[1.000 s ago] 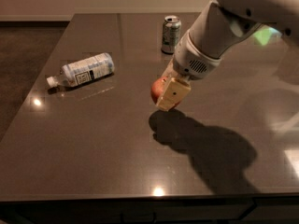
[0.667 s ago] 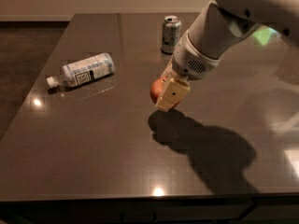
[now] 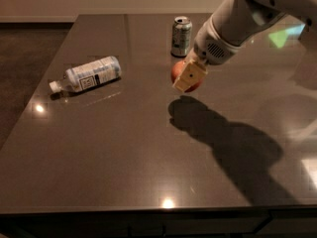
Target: Move apple near 7up can
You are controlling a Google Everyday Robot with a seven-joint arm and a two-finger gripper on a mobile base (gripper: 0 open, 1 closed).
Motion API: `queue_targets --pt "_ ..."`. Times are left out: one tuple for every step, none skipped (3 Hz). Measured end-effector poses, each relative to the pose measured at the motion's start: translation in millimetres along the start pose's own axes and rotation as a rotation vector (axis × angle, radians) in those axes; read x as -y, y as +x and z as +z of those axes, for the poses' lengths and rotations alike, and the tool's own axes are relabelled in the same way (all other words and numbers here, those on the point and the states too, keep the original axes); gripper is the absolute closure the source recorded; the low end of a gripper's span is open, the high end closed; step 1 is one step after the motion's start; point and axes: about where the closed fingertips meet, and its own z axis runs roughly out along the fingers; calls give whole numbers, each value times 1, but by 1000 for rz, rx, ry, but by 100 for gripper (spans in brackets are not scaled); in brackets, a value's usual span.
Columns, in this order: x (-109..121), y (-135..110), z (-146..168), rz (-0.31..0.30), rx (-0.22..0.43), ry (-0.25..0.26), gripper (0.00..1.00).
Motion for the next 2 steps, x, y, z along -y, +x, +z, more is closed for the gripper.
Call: queue_targets --pt "57 2 3 73 22 75 100" --pt "88 6 10 118 40 113 100"
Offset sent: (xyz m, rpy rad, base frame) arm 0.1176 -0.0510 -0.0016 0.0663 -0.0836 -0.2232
